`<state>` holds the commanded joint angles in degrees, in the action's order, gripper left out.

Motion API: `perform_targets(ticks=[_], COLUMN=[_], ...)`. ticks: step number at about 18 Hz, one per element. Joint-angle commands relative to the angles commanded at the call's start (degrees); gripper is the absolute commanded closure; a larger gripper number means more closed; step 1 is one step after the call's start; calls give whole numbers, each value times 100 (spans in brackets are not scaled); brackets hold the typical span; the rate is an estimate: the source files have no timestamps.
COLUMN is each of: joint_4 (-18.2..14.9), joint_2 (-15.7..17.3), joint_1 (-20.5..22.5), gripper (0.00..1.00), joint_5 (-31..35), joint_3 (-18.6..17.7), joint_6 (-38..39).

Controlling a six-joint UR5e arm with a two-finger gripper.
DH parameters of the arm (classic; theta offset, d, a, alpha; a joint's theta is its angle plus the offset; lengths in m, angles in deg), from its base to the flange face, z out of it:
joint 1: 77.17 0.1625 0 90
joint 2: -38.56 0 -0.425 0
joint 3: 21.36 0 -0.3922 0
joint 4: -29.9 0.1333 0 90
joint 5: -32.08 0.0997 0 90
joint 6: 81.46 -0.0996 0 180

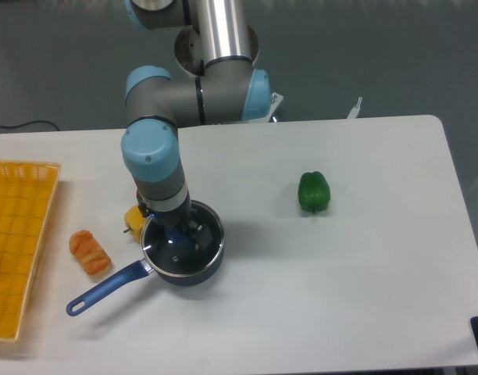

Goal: Open the lid
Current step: 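Close the gripper around the blue lid knob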

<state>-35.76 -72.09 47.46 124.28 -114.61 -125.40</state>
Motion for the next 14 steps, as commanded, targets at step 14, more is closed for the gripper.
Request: perform_targets(ticks=[14], joint_4=[9], joint_2=[-18], joint_1=[-18], gripper=[3], joint_5=[-18], joint_3=[-97], joint_6=[0])
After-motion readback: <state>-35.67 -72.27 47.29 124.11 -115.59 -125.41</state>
